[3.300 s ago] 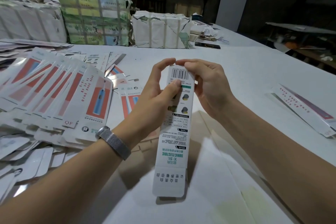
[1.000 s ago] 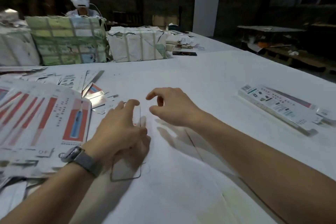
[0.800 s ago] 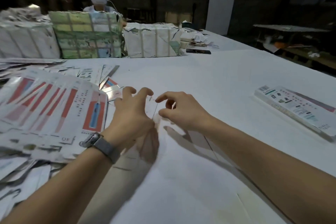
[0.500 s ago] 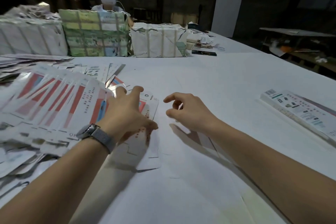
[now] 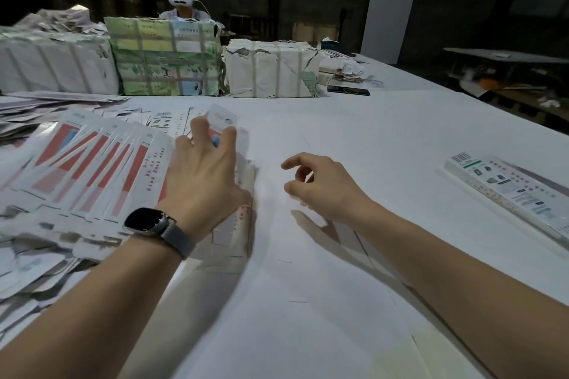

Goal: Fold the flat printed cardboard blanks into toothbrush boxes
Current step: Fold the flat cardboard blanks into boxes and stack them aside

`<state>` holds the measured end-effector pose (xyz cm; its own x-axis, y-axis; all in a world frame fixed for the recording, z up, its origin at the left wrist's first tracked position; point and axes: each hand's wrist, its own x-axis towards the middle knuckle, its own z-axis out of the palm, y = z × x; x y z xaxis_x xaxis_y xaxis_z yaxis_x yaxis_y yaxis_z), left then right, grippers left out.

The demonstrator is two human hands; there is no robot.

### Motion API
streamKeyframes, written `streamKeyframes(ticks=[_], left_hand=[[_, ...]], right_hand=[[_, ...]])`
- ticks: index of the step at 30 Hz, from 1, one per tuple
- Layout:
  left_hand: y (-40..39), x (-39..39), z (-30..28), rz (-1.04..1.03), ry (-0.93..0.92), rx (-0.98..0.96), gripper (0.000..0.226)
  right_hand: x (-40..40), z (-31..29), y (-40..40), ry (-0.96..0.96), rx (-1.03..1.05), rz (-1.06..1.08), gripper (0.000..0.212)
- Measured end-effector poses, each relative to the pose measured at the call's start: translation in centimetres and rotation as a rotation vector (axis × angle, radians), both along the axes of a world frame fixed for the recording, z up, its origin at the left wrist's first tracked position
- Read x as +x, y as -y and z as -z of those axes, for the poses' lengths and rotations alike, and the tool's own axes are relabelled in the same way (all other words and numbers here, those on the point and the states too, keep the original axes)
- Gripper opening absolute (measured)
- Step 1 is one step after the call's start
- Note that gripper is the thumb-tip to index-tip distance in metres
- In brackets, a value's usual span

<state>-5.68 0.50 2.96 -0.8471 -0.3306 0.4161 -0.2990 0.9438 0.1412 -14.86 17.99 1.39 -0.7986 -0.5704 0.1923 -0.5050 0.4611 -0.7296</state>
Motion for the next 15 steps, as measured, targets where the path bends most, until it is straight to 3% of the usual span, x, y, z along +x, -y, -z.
streamKeyframes(ticks=[2,6,8,10,13,15], left_hand=[[-0.9,-0.3,-0.3,0.114,-0.072,0.201,0.09],[-3.5,-0.2,-2.5,0.375,-0.137,1.126,0.081],[-4.0,0.1,-2.6,0.509,-0.114,1.429,0.075],[-4.1,0.2,-2.3,0.575,-0.102,1.49,0.066],[-3.8,0.1,-1.9,0.571,-0.068,1.456,0.071],[-3.9,0.1,-1.8,0.641,-0.033,1.546,0.073]], right_hand=[[0.0,-0.2,0.1,-0.011,-0.058,0.001,0.03],[0.1,-1.2,0.3,0.089,-0.338,-0.002,0.039],[0.2,-1.9,0.2,0.147,-0.462,-0.023,0.038],[0.3,-2.5,0.0,0.144,-0.511,-0.036,0.036],[0.1,-3.1,-0.4,0.021,-0.453,-0.003,0.035],[0.0,-3.3,-0.6,-0.08,-0.4,0.028,0.039]])
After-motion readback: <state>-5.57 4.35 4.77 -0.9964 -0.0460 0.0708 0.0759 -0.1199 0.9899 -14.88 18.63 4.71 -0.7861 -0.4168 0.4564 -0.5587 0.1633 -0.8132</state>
